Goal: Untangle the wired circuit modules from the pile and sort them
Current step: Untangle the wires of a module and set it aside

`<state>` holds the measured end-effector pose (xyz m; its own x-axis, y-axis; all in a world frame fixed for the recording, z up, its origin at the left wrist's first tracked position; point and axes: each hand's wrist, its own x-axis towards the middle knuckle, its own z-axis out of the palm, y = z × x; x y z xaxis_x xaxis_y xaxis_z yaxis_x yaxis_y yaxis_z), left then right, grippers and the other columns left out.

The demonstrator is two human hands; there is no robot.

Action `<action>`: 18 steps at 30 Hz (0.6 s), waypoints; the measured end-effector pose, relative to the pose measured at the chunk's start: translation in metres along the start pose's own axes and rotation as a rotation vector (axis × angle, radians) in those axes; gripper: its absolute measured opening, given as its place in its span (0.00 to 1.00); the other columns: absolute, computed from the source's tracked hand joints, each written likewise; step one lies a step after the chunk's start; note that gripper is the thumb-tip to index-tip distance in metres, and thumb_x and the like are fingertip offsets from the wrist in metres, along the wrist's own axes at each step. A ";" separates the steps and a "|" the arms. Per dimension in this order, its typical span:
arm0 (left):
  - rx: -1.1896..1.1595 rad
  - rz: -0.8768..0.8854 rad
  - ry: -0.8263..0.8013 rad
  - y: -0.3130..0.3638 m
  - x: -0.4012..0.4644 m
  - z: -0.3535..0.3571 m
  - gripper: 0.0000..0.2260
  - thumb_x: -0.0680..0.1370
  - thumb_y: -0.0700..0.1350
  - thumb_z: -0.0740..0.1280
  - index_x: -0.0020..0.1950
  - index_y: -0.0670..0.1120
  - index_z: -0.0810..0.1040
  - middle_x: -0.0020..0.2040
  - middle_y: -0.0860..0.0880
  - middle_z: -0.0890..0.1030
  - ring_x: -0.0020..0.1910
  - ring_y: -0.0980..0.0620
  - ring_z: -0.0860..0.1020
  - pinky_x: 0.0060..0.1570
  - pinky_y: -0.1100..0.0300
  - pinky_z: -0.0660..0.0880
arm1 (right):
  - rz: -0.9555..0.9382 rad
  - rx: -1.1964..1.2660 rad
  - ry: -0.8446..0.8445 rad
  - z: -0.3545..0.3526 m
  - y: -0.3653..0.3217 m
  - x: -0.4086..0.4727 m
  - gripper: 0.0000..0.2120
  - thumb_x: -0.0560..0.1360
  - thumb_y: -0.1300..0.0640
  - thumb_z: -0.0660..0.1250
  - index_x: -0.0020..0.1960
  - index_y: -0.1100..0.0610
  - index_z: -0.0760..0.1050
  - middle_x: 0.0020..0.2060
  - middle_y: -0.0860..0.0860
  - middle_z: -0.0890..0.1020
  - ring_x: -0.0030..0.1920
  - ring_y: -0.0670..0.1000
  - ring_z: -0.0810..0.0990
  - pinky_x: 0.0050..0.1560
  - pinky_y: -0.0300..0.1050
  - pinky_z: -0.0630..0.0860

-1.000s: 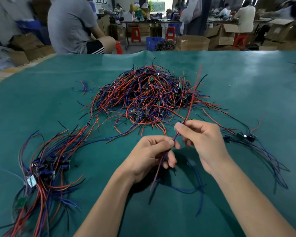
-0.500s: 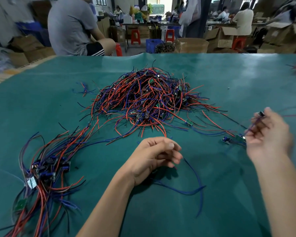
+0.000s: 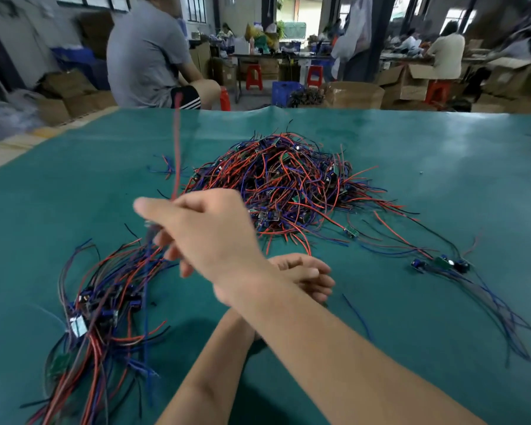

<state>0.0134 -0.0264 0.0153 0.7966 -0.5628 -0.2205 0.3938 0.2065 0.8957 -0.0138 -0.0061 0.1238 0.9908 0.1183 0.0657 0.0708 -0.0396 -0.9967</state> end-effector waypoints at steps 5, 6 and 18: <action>-0.001 -0.005 -0.016 0.004 -0.001 0.004 0.10 0.81 0.31 0.59 0.47 0.38 0.78 0.35 0.44 0.84 0.32 0.52 0.83 0.35 0.63 0.81 | -0.183 -0.624 -0.229 0.045 -0.006 0.020 0.32 0.73 0.31 0.70 0.29 0.59 0.71 0.30 0.54 0.80 0.38 0.58 0.81 0.46 0.51 0.82; -0.001 -0.002 -0.021 0.004 -0.001 0.003 0.10 0.81 0.31 0.59 0.47 0.38 0.78 0.35 0.44 0.84 0.33 0.52 0.83 0.35 0.62 0.81 | -0.197 -0.774 -0.280 0.047 -0.003 0.027 0.31 0.74 0.29 0.67 0.31 0.56 0.69 0.35 0.54 0.80 0.41 0.58 0.80 0.48 0.51 0.81; -0.055 0.079 -0.005 0.001 -0.010 0.004 0.07 0.79 0.32 0.61 0.49 0.38 0.80 0.40 0.41 0.83 0.36 0.49 0.81 0.41 0.61 0.81 | 0.042 -1.183 0.230 -0.157 0.056 0.072 0.07 0.72 0.59 0.68 0.43 0.47 0.79 0.51 0.53 0.86 0.54 0.57 0.83 0.57 0.51 0.80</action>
<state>0.0044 -0.0240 0.0202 0.8241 -0.5468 -0.1476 0.3540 0.2938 0.8879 0.0797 -0.1555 0.0806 0.9837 -0.0794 0.1610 -0.0191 -0.9381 -0.3458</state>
